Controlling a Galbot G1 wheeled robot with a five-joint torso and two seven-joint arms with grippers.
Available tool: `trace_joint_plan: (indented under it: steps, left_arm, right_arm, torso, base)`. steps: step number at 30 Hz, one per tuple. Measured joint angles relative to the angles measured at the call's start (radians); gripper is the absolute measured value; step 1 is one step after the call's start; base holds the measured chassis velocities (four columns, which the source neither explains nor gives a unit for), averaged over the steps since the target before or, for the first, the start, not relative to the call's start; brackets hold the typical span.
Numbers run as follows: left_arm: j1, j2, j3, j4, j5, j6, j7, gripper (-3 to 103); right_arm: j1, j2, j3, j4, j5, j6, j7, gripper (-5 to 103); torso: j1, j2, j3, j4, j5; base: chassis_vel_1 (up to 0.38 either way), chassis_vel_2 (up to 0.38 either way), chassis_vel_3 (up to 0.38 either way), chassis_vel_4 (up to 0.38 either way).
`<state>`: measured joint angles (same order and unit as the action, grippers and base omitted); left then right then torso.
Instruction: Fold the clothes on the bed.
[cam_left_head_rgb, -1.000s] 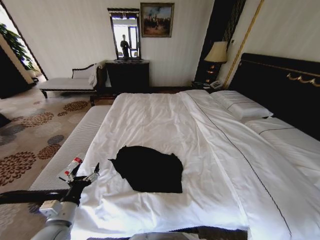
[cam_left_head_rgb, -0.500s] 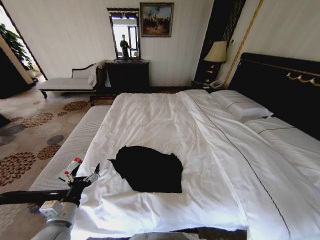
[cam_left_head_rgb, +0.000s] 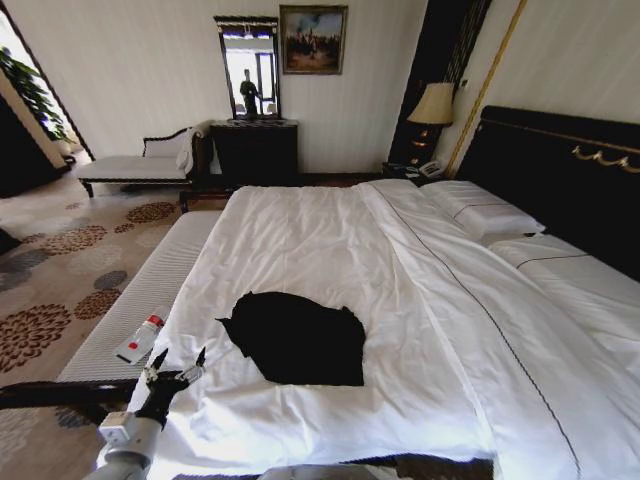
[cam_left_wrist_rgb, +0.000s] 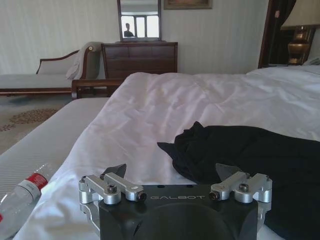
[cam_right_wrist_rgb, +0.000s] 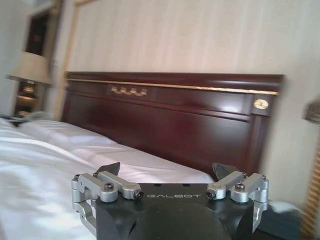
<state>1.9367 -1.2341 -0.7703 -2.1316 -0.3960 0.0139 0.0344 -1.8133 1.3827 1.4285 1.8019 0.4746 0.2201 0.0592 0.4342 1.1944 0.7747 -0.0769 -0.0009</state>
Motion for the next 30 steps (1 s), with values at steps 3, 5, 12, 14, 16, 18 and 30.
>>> trace_joint_plan:
  steps: [3,5,12,14,16,18,30]
  left_arm:
    - [0.003,0.003,0.023,0.014,0.018,-0.005,0.004,100]
    - [0.007,0.004,0.044,0.018,0.033,-0.007,0.004,100]
    - [0.032,0.014,0.078,0.008,0.066,-0.008,0.003,100]
    - [0.035,0.013,0.079,0.008,0.067,-0.008,0.003,100]
    - [0.041,0.006,0.079,0.008,0.069,-0.008,0.003,100]
    - [0.049,-0.003,0.076,0.008,0.072,-0.008,0.002,100]
    - [0.087,-0.059,0.043,-0.029,0.107,-0.002,-0.002,100]
  right_arm:
    - [-0.034,0.025,-0.073,0.072,-0.042,0.032,-0.024,100]
    - [-0.057,0.052,-0.159,0.128,-0.116,0.062,-0.049,100]
    - [-0.110,0.074,-0.438,0.288,-0.126,-0.032,-0.055,100]
    - [-0.110,0.062,-0.469,0.290,-0.164,-0.035,-0.061,100]
    - [-0.096,0.023,-0.514,0.264,-0.267,-0.017,-0.080,100]
    - [-0.086,-0.024,-0.549,0.232,-0.324,-0.002,-0.096,100]
    - [-0.005,-0.216,-0.760,0.138,-0.456,0.030,-0.166,100]
  torso:
    - [0.000,0.000,0.000,-0.0002,-0.0003]
    - [0.000,0.000,0.000,-0.0002,0.0000]
    - [0.000,0.000,0.000,-0.0003,-0.0003]
    - [0.000,0.000,0.000,-0.0003,0.0001]
    - [0.000,0.000,0.000,-0.0002,-0.0001]
    - [0.000,0.000,0.000,-0.0001,0.0001]
    - [0.000,0.000,0.000,-0.0006,0.0005]
  base:
    - [0.000,0.000,0.000,0.000]
    - [0.000,0.000,0.000,0.000]
    - [0.000,0.000,0.000,0.000]
    - [0.000,0.000,0.000,0.000]
    - [0.000,0.000,0.000,0.000]
    - [0.000,0.000,0.000,0.000]
    - [0.000,0.000,0.000,0.000]
